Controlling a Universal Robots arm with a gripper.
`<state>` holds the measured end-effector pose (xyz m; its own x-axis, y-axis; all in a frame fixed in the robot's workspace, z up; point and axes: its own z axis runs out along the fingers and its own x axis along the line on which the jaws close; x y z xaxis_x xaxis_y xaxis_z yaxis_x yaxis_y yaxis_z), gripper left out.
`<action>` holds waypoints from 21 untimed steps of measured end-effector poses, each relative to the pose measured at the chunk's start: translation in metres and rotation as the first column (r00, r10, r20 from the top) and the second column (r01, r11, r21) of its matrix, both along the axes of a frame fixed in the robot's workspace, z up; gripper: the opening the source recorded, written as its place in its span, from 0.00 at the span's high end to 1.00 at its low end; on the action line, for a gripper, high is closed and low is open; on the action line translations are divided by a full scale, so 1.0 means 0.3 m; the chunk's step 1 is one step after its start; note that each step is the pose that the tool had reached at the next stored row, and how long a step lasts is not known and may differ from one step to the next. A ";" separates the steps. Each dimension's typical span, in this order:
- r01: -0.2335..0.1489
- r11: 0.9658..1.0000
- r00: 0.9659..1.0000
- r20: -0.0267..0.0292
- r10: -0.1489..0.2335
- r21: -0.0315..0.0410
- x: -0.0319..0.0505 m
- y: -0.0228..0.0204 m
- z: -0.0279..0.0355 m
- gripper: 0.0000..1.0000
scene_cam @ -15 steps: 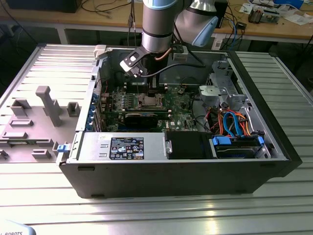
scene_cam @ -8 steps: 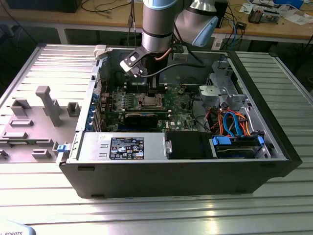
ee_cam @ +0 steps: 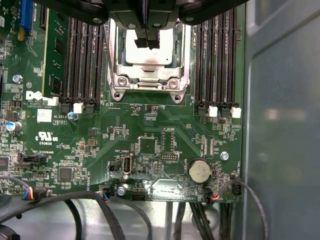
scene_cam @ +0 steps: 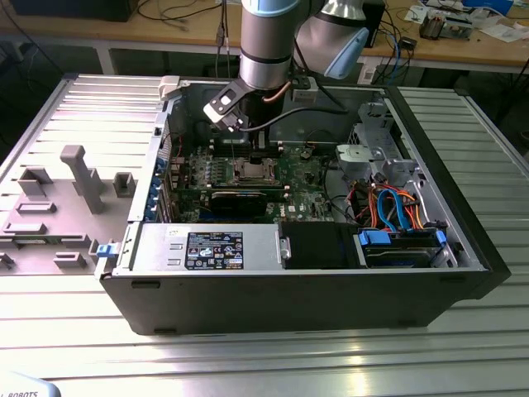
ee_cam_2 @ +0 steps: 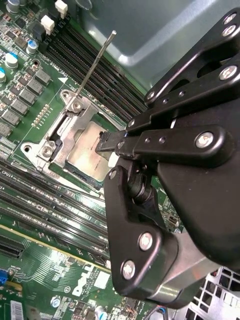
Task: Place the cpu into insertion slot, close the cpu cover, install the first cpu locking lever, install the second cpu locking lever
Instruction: 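Close the cpu cover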
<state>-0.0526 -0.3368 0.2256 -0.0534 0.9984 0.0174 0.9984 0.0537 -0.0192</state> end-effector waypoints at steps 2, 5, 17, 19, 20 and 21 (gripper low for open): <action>0.000 1.000 1.000 0.000 0.000 0.000 0.000 0.000 0.000 0.89; 0.000 1.000 1.000 0.000 0.000 0.000 0.000 0.000 0.000 0.89; -0.049 0.999 0.999 0.000 0.049 0.000 -0.001 0.000 -0.001 0.89; -0.052 0.999 0.999 0.000 0.052 0.000 -0.006 0.000 -0.004 0.89; -0.052 0.999 0.999 0.000 0.052 0.000 -0.008 0.000 -0.006 0.89; -0.054 0.999 0.999 0.000 0.054 0.000 -0.010 -0.001 -0.008 0.89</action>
<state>-0.0557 -0.3370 0.2232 -0.1068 0.9941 0.0175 0.9941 0.1071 -0.0193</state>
